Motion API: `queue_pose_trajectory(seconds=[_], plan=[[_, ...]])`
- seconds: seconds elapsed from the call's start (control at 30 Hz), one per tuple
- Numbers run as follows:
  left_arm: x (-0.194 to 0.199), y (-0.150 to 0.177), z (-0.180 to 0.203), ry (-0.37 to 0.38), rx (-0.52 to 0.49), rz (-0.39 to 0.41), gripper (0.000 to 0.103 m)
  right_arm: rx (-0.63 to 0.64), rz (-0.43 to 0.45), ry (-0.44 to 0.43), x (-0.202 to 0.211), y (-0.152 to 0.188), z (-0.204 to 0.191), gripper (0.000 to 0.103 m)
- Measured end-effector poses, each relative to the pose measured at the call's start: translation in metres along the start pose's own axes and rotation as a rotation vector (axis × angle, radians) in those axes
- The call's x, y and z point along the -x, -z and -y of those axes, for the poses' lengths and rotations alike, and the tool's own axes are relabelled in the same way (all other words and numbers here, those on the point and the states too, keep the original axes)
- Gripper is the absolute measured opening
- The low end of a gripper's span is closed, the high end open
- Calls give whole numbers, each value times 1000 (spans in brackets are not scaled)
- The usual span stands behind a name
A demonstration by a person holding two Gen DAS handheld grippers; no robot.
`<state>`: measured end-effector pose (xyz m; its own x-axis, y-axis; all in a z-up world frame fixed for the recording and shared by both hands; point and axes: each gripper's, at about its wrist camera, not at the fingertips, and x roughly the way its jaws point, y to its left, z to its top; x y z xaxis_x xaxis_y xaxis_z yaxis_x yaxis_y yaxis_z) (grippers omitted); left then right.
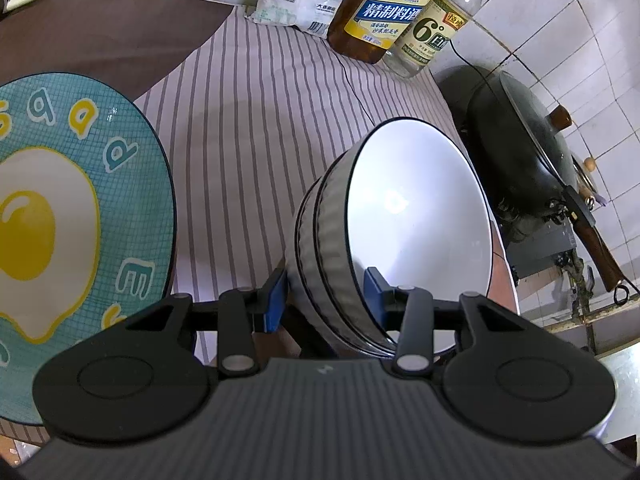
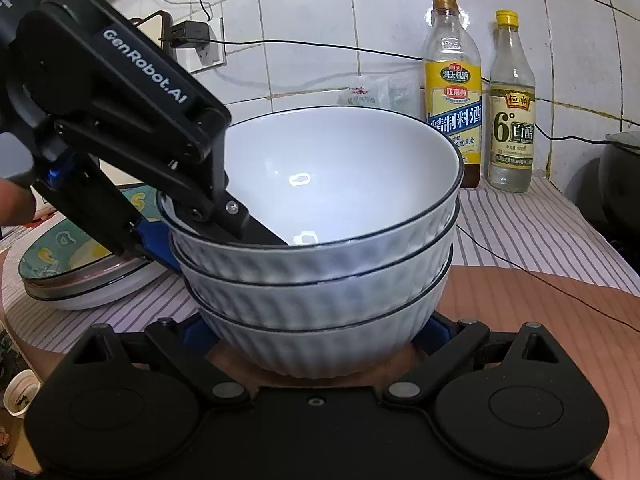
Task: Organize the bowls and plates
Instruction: 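Lift the bowl stack with both grippers and carry it over the plate stack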
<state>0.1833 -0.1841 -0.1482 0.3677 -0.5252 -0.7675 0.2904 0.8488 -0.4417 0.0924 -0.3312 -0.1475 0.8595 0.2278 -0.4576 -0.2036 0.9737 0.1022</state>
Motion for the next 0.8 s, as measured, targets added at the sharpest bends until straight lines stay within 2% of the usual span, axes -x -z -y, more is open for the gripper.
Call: queue_pose_trajectory(seconds=[0.1, 0.33, 0.47, 0.8], plan=[[4, -1, 2, 5, -38, -5, 40, -5, 14, 18, 2, 0, -3, 99], [29, -8, 8, 13, -52, -2, 40, 6, 56, 28, 16, -12, -14, 99], [54, -12, 13, 8, -73, 22, 40, 17, 79, 18, 25, -26, -23, 99], [120, -14, -1, -21, -39, 78, 40, 63, 96, -49, 38, -60, -63, 99]])
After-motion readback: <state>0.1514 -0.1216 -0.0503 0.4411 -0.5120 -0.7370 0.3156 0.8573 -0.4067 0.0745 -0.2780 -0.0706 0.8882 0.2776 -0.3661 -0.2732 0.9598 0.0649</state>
